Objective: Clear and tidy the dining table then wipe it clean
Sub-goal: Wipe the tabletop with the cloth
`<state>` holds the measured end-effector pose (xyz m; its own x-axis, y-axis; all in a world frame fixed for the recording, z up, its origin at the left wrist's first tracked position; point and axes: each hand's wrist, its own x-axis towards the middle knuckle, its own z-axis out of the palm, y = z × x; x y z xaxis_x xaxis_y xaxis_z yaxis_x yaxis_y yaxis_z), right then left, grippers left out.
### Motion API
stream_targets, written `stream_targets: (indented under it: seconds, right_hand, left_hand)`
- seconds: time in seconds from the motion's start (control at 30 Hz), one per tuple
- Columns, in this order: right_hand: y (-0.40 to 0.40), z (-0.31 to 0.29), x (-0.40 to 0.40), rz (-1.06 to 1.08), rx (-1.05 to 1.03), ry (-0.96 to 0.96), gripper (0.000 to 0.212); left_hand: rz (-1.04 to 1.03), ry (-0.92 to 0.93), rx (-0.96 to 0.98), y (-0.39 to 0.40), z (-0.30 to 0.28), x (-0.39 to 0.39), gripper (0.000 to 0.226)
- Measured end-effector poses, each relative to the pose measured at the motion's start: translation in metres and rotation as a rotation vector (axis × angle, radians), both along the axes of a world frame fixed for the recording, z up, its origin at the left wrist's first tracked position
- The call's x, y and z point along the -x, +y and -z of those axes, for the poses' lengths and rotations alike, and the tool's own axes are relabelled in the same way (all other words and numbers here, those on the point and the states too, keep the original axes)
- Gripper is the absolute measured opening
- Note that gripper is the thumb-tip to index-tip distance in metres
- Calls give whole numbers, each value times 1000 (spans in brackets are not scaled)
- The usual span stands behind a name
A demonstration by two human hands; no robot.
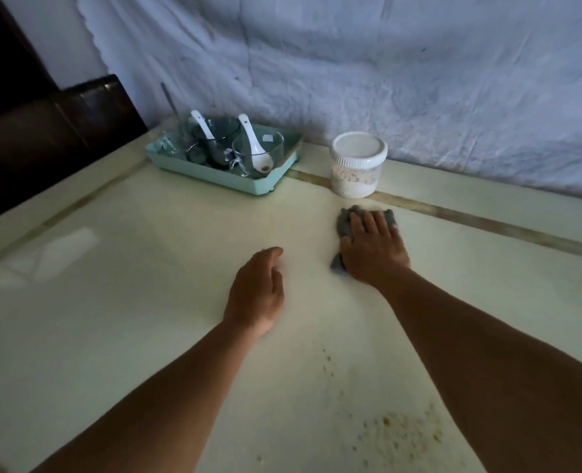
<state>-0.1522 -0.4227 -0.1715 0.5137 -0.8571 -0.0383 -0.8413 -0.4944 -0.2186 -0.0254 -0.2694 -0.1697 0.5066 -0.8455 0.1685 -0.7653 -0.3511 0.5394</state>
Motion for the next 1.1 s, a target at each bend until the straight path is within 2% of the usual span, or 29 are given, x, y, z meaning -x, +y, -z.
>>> stream_targets:
  seconds: [0.1, 0.2, 0.23, 0.3, 0.33, 0.43, 0.5, 0.6, 0.67, 0.73, 0.83, 0.93, 1.1]
  right_hand:
    - [24, 4, -12, -299, 44, 25, 57]
    - [20, 1, -9, -410, 22, 33, 57]
    - [13, 0, -7, -414, 34, 46, 61]
    - [-5, 0, -1, -369, 127, 69, 82]
    - [-15, 0, 2, -279, 146, 60, 84]
    - [-37, 1, 12, 38, 63, -65, 62]
    - [-38, 3, 11, 63, 41, -63, 60]
    - [-30, 10, 10, -112, 76, 11, 66]
    - [-8, 12, 9, -280, 108, 90, 74]
    - [26, 8, 8, -410, 99, 137, 73]
    - [87, -1, 9, -551, 62, 156, 74]
    - [141, -7, 10, -620, 43, 161, 85]
    - [237, -11, 6, -698, -11, 131, 84]
  left_hand:
    - [-33, -38, 15, -5, 1, 0, 39]
    - [-46, -40, 17, -5, 2, 1, 39]
    - [-48, -37, 16, -5, 2, 2, 39]
    - [-51, -27, 18, -5, 2, 4, 39]
    - [-53, -26, 21, -5, 2, 5, 39]
    - [-62, -24, 38, -5, 2, 5, 38]
    - [-60, -25, 39, -5, 2, 2, 38]
    - [-50, 1, 6, -6, 2, 1, 39]
    - [-11, 61, -17, -5, -4, -2, 40]
    - [36, 147, -66, -1, -15, -6, 41]
    - [59, 169, -98, 14, -25, -9, 40]
    - [54, 163, -117, 49, -29, 0, 39]
    - [8, 197, -120, 143, -32, 19, 36]
